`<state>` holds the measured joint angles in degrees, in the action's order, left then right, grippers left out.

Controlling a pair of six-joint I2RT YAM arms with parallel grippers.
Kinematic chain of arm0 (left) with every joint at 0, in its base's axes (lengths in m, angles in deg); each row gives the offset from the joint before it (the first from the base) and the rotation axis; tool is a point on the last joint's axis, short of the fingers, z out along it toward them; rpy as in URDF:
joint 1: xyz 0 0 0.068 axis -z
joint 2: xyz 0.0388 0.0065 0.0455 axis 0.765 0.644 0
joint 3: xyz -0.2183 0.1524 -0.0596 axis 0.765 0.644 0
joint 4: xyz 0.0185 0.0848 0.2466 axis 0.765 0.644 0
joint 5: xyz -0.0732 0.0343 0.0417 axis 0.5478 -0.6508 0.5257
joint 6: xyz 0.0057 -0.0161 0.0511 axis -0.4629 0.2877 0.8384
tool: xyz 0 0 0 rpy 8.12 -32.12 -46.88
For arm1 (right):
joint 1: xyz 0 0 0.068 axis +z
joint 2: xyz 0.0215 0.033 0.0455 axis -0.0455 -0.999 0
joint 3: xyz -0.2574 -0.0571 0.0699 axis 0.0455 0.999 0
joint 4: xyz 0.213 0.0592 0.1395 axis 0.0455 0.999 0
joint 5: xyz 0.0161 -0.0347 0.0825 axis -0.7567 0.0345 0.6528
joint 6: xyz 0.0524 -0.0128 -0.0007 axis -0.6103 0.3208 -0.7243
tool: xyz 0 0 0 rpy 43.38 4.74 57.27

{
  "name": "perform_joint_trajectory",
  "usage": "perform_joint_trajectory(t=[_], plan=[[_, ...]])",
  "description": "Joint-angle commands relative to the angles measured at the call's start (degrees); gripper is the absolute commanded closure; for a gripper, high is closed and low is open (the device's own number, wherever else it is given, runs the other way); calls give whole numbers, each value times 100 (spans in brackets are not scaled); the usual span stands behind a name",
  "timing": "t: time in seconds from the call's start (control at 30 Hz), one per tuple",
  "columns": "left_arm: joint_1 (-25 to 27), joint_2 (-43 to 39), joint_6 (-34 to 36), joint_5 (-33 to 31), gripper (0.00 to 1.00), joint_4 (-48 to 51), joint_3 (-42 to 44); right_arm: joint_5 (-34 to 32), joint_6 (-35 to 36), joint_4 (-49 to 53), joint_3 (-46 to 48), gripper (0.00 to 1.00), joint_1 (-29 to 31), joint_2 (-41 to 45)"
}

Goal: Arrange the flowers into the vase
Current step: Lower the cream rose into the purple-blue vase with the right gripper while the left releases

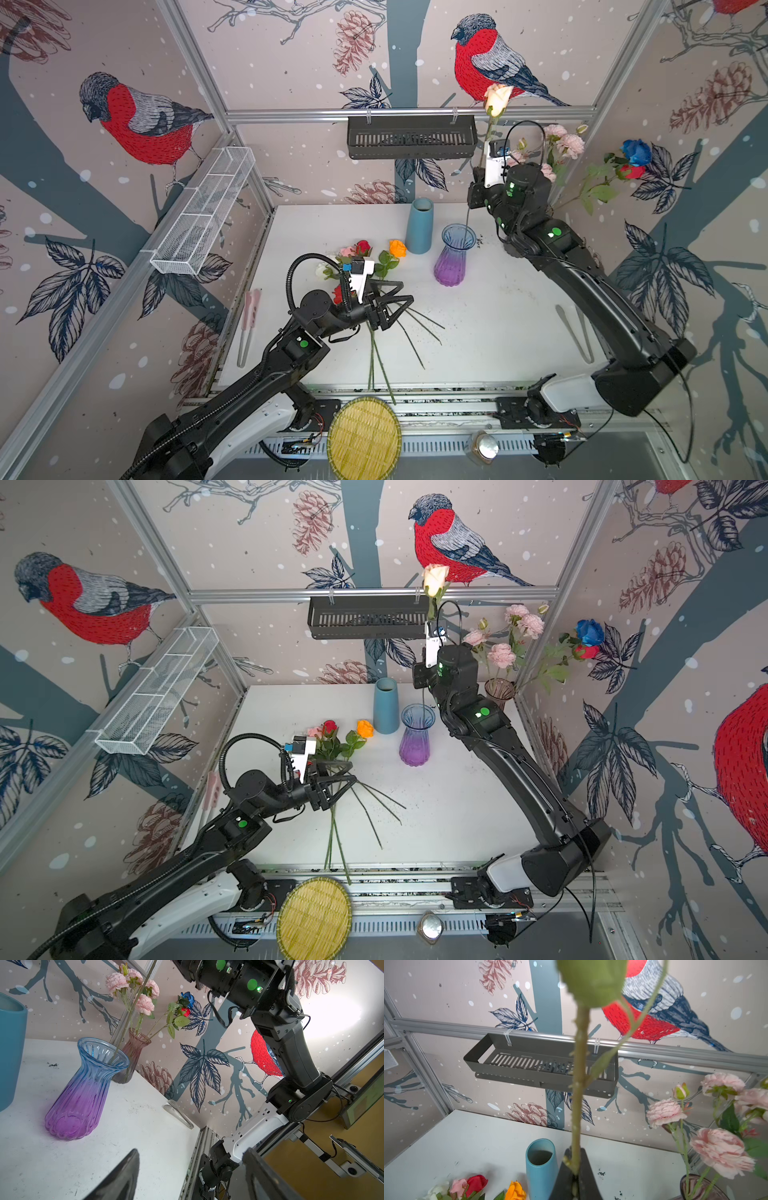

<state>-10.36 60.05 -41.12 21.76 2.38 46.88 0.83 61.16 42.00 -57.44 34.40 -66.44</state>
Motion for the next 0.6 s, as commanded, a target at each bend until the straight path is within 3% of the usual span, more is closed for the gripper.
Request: perform_joint_trajectory(t=[0.0,0.1,0.13,0.2,0.23,0.27,0.43,0.57], plan=[[0,-6,56,18,22,-131,3,440,-319,-344,276,99,-65,44],[0,-7,56,-17,22,-134,21,681,-444,-254,434,97,-128,-19],[0,6,55,-28,22,-136,21,834,-472,-175,442,90,-157,-72],[0,17,57,-61,22,-107,12,1130,-546,182,269,52,-248,-260],[0,31,57,-71,23,-93,-1,1152,-600,324,193,39,-277,-329],[1,43,58,-79,23,-84,-9,1162,-632,379,187,33,-294,-341],[0,82,62,-152,24,42,-47,1148,-669,269,475,28,-305,-14],[0,129,216,-623,26,746,-211,1069,-673,272,739,28,-307,344]])
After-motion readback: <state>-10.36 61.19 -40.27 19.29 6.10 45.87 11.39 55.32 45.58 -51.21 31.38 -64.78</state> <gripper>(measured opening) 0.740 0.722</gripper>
